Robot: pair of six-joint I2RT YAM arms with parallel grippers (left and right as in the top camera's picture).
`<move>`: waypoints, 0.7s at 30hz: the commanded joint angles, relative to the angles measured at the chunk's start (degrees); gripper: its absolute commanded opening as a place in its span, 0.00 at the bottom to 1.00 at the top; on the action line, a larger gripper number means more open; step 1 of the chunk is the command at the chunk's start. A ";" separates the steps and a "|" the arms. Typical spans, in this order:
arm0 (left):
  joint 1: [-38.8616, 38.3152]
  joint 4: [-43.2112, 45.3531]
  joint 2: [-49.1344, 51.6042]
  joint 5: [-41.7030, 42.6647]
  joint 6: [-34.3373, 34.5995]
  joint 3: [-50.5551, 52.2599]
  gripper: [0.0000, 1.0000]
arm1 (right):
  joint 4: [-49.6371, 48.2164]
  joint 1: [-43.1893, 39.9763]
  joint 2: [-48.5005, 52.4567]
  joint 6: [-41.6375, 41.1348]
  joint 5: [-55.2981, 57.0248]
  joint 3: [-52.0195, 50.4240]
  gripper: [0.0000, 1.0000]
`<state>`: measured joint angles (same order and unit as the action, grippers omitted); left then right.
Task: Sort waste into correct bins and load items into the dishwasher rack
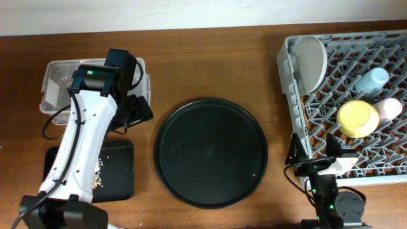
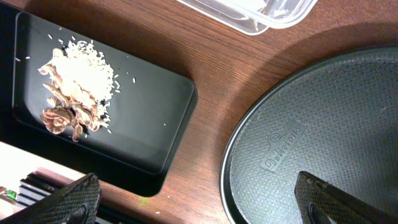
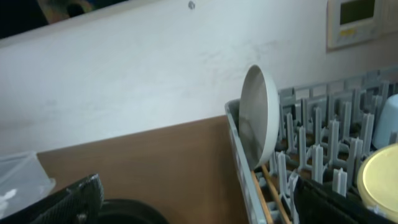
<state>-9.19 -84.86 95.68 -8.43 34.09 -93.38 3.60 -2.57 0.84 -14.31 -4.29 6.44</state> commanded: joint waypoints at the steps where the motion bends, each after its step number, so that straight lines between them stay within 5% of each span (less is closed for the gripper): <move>1: 0.26 -0.04 -0.39 -0.59 -0.26 -0.46 0.99 | -6.19 -0.42 -0.63 0.61 -1.40 -4.26 0.99; 6: 0.26 -0.04 -0.39 -0.59 -0.26 -0.46 0.99 | -10.27 -0.42 -0.63 6.69 -4.26 -6.12 0.99; 11: 0.26 -0.04 -0.39 -0.59 -0.26 -0.46 0.99 | -3.74 -0.44 -0.66 17.38 -5.29 -6.12 0.99; 21: 0.26 -0.04 -0.39 -0.59 -0.26 -0.46 0.99 | 0.57 -0.46 -0.66 17.29 -0.57 -6.12 0.99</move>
<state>-9.19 -84.84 95.68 -8.43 34.09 -93.38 3.64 -2.59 0.69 2.15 -6.92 0.62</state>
